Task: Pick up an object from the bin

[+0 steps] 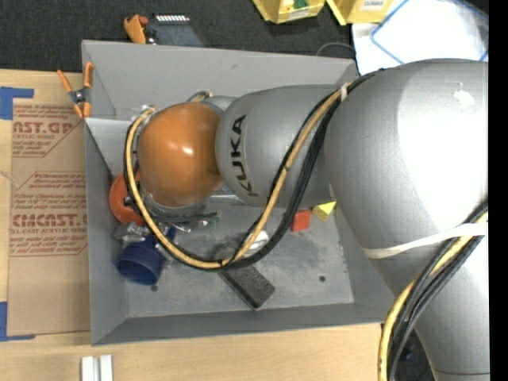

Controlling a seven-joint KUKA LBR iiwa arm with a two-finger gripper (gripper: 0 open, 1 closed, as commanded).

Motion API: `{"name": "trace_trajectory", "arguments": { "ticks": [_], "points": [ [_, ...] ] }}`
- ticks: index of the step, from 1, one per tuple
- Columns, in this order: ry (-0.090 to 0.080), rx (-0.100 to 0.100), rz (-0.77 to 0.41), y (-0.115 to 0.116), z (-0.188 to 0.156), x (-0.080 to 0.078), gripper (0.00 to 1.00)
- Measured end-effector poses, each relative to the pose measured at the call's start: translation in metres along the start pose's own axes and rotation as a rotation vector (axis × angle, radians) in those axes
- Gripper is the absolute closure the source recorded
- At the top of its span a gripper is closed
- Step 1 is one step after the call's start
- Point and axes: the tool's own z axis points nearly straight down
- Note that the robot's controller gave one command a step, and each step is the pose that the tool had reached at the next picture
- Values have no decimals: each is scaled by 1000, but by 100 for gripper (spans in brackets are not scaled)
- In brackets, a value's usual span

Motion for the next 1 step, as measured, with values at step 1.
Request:
{"name": "trace_trajectory", "arguments": {
  "ticks": [1],
  "points": [
    [-1,0,1,1,-13,-1,100]
  ]
}}
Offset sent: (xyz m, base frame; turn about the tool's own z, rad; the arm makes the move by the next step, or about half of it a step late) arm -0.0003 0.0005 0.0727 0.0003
